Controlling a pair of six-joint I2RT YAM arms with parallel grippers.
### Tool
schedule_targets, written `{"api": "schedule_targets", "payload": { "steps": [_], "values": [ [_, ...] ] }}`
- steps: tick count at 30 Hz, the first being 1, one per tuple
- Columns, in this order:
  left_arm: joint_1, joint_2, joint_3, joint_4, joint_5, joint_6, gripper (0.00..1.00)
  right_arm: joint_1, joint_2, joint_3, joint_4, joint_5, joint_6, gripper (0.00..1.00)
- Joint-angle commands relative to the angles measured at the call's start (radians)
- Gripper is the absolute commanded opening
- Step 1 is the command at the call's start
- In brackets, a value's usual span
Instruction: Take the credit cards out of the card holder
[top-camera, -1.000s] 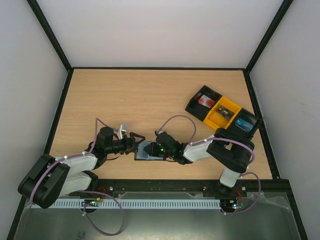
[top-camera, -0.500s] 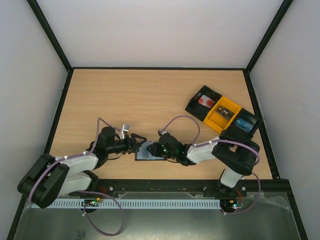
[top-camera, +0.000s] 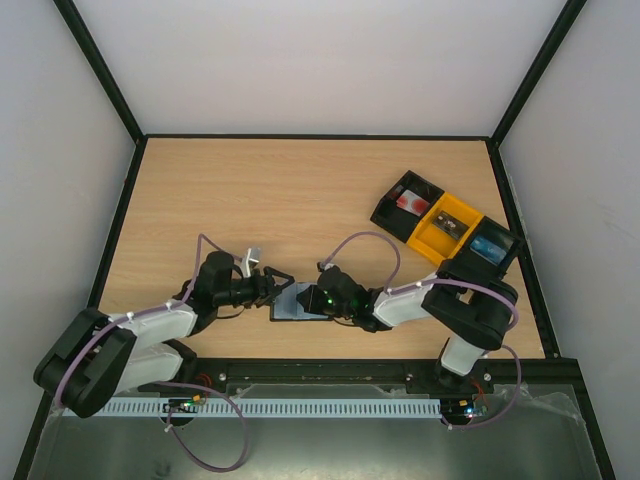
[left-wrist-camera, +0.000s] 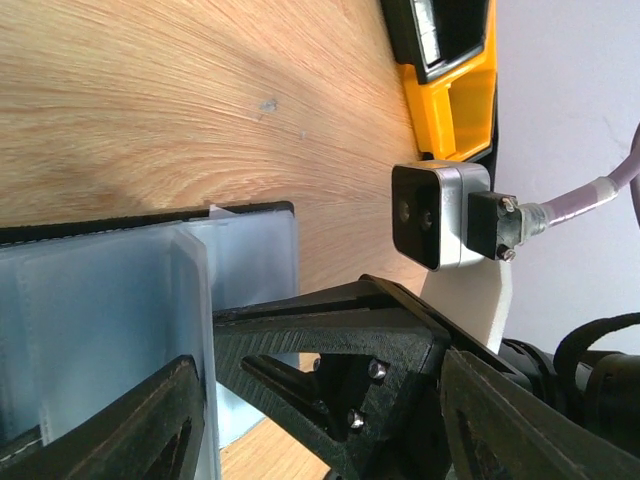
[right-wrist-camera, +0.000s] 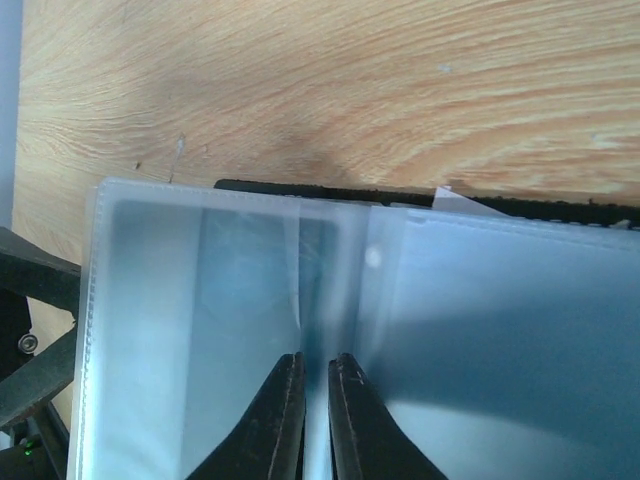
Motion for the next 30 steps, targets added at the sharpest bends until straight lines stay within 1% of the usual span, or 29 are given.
{"api": "schedule_targets", "payload": {
  "steps": [1, 4, 11, 15, 20, 25, 30],
  "values": [
    [-0.003, -0.028, 0.032, -0.077, -0.034, 0.054, 0.68, 0.007, 0.028, 0.000, 0.006, 0.012, -0.002, 0.09],
    [-0.005, -0.034, 0.035, -0.099, -0.047, 0.067, 0.69, 0.006, 0.034, 0.001, 0.007, 0.012, -0.002, 0.08],
    [-0.013, -0.027, 0.039, -0.084, -0.038, 0.059, 0.69, 0.007, 0.035, 0.002, 0.006, 0.013, -0.002, 0.08],
    [-0.031, -0.028, 0.037, -0.061, -0.039, 0.043, 0.60, 0.006, 0.040, 0.001, 0.009, 0.012, -0.001, 0.07],
    [-0.057, -0.005, 0.033, 0.003, -0.020, 0.011, 0.53, 0.006, 0.039, -0.001, 0.014, 0.011, 0.003, 0.07],
    [-0.080, 0.027, 0.030, 0.079, -0.001, -0.018, 0.42, 0.007, 0.012, -0.016, 0.013, 0.036, 0.002, 0.08],
    [-0.091, 0.069, 0.032, 0.118, 0.008, -0.025, 0.35, 0.007, -0.017, -0.033, 0.006, 0.063, 0.002, 0.09]
  ]
}}
